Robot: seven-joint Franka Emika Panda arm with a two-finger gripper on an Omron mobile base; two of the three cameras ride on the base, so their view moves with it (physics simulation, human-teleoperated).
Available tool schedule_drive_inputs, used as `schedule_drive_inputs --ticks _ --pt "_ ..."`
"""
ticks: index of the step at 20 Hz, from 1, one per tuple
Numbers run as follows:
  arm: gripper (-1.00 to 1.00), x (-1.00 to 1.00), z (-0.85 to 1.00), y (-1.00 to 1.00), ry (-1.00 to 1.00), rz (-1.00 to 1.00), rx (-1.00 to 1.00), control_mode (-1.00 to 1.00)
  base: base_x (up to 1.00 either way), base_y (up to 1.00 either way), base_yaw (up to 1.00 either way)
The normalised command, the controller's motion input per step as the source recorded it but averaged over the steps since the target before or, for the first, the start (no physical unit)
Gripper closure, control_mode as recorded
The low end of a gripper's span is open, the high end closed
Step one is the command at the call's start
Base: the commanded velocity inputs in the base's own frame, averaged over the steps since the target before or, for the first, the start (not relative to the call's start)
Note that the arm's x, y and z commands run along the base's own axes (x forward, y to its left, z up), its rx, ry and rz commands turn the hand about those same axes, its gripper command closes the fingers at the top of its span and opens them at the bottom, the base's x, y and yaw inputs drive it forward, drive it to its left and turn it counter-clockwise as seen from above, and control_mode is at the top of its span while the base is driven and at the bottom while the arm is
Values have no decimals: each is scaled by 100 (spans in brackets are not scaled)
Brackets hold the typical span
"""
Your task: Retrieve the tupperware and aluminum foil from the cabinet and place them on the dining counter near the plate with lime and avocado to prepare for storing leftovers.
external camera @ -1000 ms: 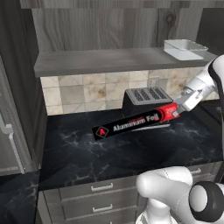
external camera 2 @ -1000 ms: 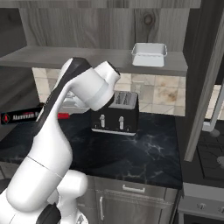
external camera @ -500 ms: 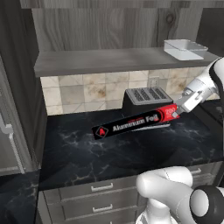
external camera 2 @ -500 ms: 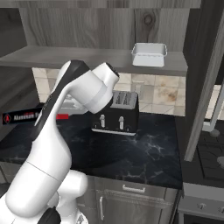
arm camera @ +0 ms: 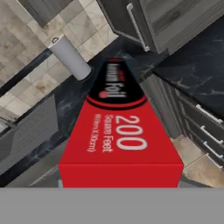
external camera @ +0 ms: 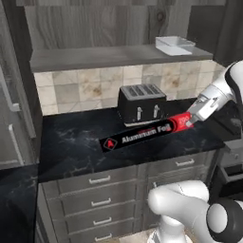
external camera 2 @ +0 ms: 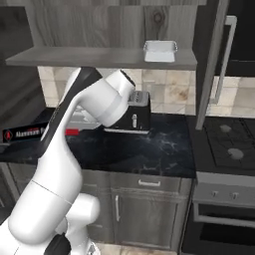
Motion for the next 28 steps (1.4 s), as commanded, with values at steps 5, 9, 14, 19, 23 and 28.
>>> schedule_drive_inputs --ticks 5,9,14,19,23,28 --pt "100 0 0 0 0 0 0 100 -99 -35 -47" --pt "100 0 0 0 0 0 0 100 -74 -48 -65" --pt "100 0 0 0 0 0 0 100 -27 -34 -82" --pt "100 0 0 0 0 0 0 100 0 -15 -95" --pt "100 0 0 0 0 0 0 100 0 -9 -96" --pt "100 0 0 0 0 0 0 100 0 -8 -96"
